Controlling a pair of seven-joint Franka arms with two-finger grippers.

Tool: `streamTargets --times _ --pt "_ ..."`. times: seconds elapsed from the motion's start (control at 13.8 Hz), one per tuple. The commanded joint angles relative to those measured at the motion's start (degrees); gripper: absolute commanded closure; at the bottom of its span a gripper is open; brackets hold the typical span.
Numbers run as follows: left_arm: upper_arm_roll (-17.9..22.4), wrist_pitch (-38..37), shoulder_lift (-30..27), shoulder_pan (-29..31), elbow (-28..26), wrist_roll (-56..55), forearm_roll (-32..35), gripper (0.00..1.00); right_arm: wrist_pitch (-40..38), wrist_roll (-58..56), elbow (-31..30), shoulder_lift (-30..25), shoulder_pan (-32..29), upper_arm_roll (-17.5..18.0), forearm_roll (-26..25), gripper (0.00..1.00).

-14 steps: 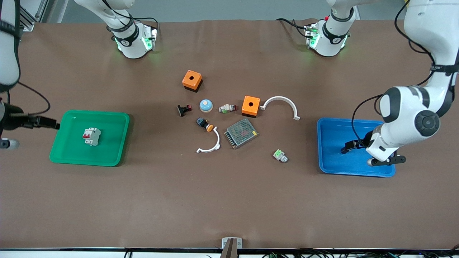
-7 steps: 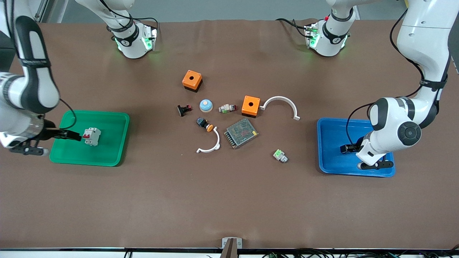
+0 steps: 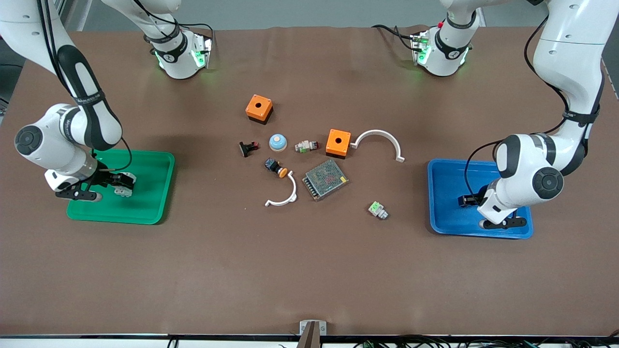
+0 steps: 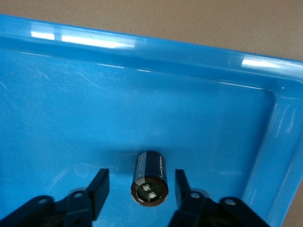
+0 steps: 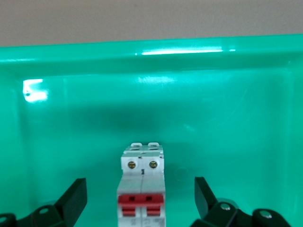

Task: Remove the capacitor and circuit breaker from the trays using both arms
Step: 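Lift the capacitor and breaker out of the trays toward the table center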

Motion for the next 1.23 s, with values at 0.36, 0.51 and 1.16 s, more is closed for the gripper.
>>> streamTargets --times 0.36,0.51,1.16 --pt "-0.2 -0.3 1.6 -0.2 1.3 -0.9 1.6 0.88 -1.3 -2.2 -0.3 0.3 -1.0 0.7 0.9 0.72" --pt "-0.2 -0.3 1.1 -0.4 1.9 -0.8 1.6 1.00 -2.0 -1.8 -0.1 -0.3 -0.9 0.7 0.9 0.97" --pt "-10.4 -7.0 -7.8 -0.4 0.6 -14.0 0.7 1.00 -22.1 20.1 7.5 -8.4 21.3 1.2 1.0 1.00"
